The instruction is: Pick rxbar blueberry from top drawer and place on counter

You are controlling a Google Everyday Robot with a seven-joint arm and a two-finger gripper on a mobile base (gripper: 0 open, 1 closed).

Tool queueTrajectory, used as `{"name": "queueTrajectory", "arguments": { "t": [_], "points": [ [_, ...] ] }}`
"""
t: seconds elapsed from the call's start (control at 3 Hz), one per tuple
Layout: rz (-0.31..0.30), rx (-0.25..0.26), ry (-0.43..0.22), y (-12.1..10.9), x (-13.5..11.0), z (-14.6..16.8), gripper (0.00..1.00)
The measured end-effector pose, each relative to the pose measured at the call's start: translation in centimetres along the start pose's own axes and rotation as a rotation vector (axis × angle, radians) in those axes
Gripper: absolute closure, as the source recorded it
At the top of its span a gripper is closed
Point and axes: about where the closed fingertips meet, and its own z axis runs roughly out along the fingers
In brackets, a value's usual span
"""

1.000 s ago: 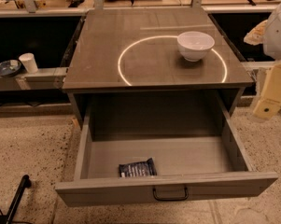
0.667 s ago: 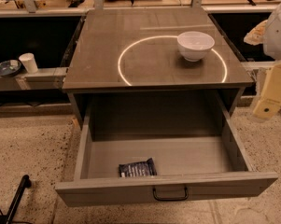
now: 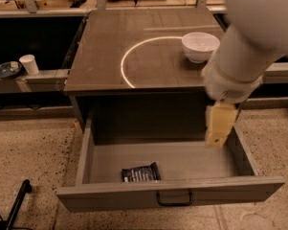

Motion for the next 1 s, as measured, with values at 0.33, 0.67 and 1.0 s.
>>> {"name": "queueTrajectory", "arguments": {
  "t": [0.33, 0.67, 1.0],
  "points": [
    [-0.097, -0.004, 0.050, 2.2, -1.7, 6.2, 0.00],
    [-0.119, -0.014, 0.049, 3.1, -1.9, 7.9, 0.00],
    [-0.169, -0.039, 0.029, 3.2, -2.9, 9.1, 0.00]
  ]
}}
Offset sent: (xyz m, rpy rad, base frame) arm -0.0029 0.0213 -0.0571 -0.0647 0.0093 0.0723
